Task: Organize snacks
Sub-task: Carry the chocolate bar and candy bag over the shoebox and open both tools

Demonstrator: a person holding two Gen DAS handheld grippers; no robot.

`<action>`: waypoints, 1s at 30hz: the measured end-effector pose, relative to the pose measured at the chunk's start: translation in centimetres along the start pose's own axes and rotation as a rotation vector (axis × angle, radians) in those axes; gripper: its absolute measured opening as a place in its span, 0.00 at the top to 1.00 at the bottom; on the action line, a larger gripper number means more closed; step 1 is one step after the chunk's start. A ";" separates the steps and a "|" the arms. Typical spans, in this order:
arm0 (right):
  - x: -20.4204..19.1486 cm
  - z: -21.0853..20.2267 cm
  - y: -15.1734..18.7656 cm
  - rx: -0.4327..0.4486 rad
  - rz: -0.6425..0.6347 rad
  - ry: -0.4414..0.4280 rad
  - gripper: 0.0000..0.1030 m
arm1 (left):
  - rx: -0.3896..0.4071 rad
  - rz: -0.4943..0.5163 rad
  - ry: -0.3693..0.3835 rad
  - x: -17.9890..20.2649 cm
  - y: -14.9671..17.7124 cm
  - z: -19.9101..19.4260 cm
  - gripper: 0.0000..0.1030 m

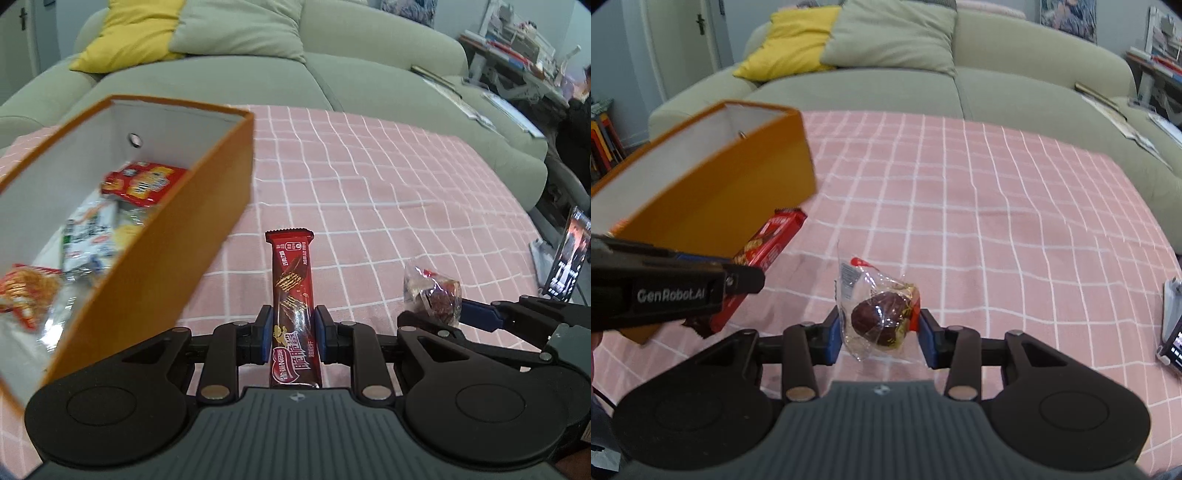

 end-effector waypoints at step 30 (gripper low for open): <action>-21.5 2.2 -13.5 0.116 -0.396 -0.355 0.66 | 0.069 -0.109 -0.140 -16.1 -9.1 -6.7 0.75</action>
Point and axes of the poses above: each gripper's, at about its wrist camera, not at the fingertips, and z roughly the way its jaws point, x to its right, y to its underside, the point moved 8 cm from there along z, roughly the way its jaws point, and after that the axes turned 8 degrees about x, right-handed, at the moved point
